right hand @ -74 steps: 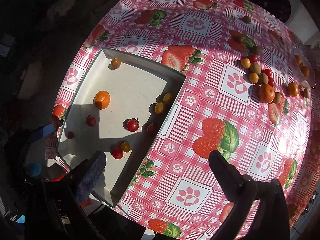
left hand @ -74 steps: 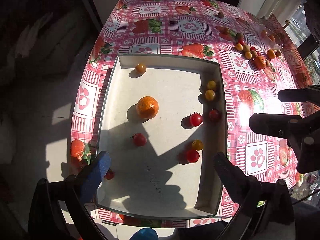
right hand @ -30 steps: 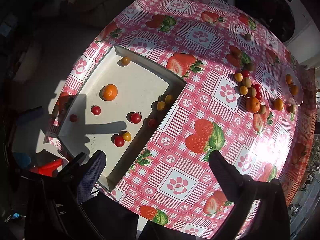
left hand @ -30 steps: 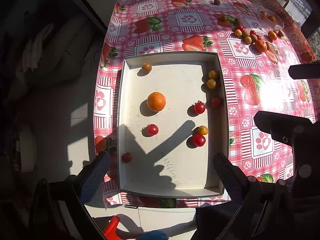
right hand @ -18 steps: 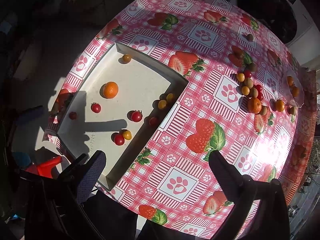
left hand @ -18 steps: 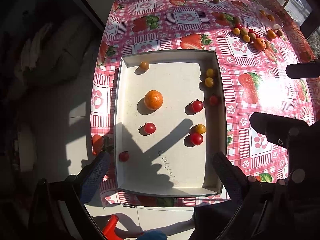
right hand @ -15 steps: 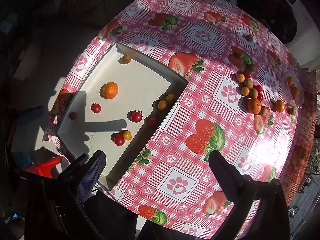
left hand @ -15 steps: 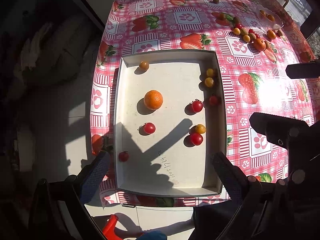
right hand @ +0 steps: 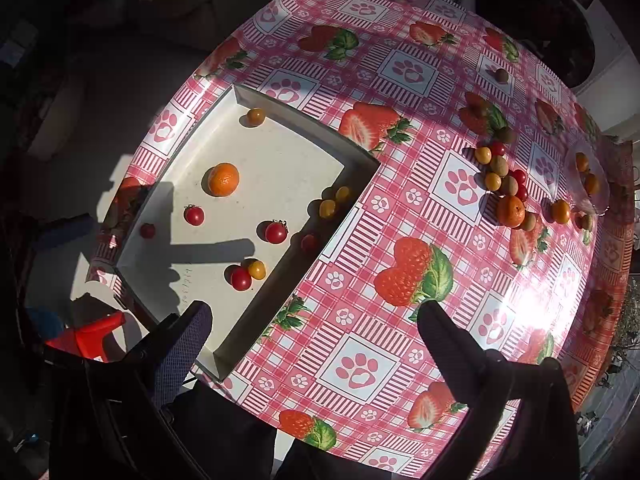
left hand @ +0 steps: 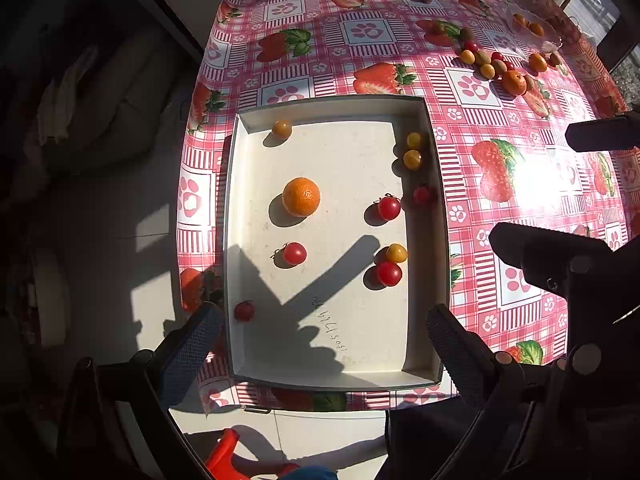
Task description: Organize fruits
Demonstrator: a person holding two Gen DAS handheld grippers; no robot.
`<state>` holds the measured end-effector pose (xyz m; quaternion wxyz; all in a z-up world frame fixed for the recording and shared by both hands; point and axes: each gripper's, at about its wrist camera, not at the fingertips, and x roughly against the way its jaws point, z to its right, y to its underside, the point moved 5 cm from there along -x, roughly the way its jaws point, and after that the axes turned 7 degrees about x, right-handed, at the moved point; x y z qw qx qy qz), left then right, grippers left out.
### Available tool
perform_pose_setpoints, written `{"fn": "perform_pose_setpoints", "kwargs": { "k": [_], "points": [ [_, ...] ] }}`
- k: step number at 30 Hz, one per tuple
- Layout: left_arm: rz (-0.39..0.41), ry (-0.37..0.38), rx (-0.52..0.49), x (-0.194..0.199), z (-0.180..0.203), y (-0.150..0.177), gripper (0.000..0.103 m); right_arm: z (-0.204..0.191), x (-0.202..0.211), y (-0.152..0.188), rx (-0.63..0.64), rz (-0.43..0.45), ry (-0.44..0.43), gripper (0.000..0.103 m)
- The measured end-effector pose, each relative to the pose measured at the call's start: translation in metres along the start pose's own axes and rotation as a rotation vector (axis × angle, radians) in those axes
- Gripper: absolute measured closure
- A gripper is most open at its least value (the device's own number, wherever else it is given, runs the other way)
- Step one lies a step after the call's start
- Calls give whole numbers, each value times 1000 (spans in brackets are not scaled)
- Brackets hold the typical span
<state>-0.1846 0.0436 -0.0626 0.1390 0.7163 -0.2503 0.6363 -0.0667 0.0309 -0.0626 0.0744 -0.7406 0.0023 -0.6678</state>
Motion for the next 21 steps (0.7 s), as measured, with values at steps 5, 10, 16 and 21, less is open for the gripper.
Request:
{"fn": "perform_pose_setpoints", "kwargs": {
  "k": [5, 10, 16, 21],
  "points": [
    [0, 0, 2, 0, 1, 0, 0, -2, -1, 0, 2, 0, -2, 0],
    [2, 2, -2, 0, 1, -1, 0, -2, -1, 1, 6, -1, -3, 0],
    [0, 0, -7, -1, 0, -2, 0, -1, -1, 1, 10, -2, -3, 0],
    [16, 15, -15, 2, 1, -4, 0, -2, -2, 1, 7, -2, -3, 0]
  ]
}}
